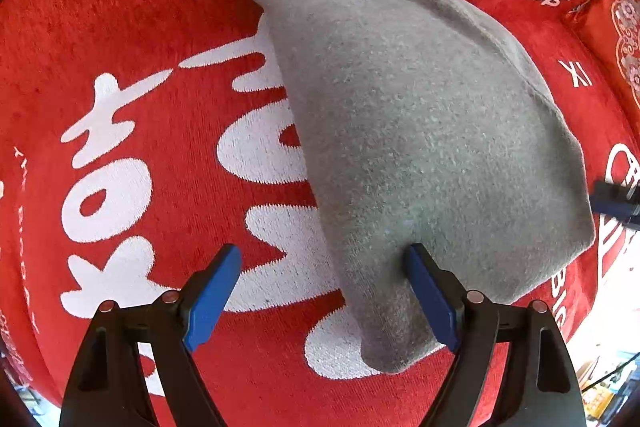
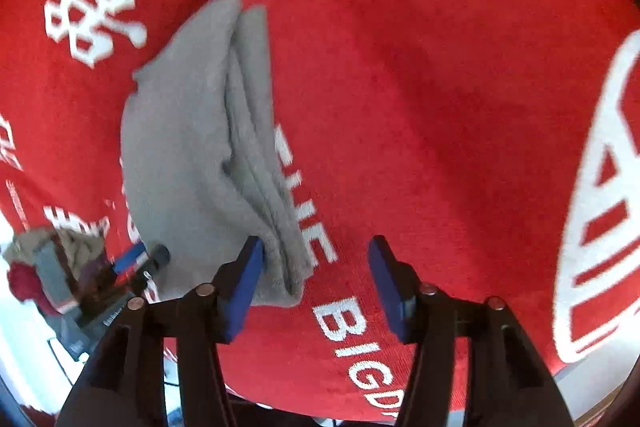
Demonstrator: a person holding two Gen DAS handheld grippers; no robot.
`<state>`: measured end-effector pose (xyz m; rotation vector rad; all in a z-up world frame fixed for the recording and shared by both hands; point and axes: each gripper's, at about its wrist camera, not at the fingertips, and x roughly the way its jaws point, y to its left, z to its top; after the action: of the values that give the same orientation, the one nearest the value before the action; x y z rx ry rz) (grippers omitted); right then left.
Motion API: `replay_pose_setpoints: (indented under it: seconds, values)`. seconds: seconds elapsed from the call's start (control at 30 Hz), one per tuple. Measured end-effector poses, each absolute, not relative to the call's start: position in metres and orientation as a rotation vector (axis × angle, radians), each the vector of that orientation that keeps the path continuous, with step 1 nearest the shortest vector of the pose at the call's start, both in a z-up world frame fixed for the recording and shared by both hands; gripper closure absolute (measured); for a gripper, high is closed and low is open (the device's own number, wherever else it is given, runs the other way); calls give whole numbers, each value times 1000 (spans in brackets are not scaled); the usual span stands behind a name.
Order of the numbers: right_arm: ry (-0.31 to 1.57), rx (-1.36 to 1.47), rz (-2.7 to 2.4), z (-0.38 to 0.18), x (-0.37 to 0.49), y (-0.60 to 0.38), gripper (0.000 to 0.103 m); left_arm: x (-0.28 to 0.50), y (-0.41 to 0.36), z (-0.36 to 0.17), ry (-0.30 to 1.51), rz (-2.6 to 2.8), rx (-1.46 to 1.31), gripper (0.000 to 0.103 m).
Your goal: Fold small clothes
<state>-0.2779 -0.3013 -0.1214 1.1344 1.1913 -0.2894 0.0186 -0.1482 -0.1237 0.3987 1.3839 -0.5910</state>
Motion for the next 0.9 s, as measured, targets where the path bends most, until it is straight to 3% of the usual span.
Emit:
replay_pose_setpoints:
  seconds: [0.13, 0.27, 0.37, 0.43, 0.5, 0.53, 0.6, 0.9]
  values:
    - [1098, 1140, -223, -106, -246, -331, 43, 19, -150, -126, 1396, -579, 390, 18]
    - [1104, 1134, -192, -126, -197, -349, 44, 21, -150, -130, 1416, -563, 377, 18]
    - [1195, 1041, -194, -140, -160, -346, 89, 21, -150, -130, 1422, -555, 374, 18]
    - [1231, 936, -210, -140, -149, -342, 89, 22, -151, -131, 1427, -547, 368, 18]
    - [1253, 878, -225, -142, -144, -344, 85, 22, -150, -131, 1434, -525, 370, 11]
    - [1261, 865, -236, -143, -147, -347, 80, 23, -149, -130, 1440, -509, 374, 10]
    - [1282, 853, -266, -143, -149, -351, 58, 24, -147, -129, 1451, -495, 366, 10]
    - [1309, 916, -312, -117, -198, -350, 49, 19, -141, -119, 1491, -425, 389, 10]
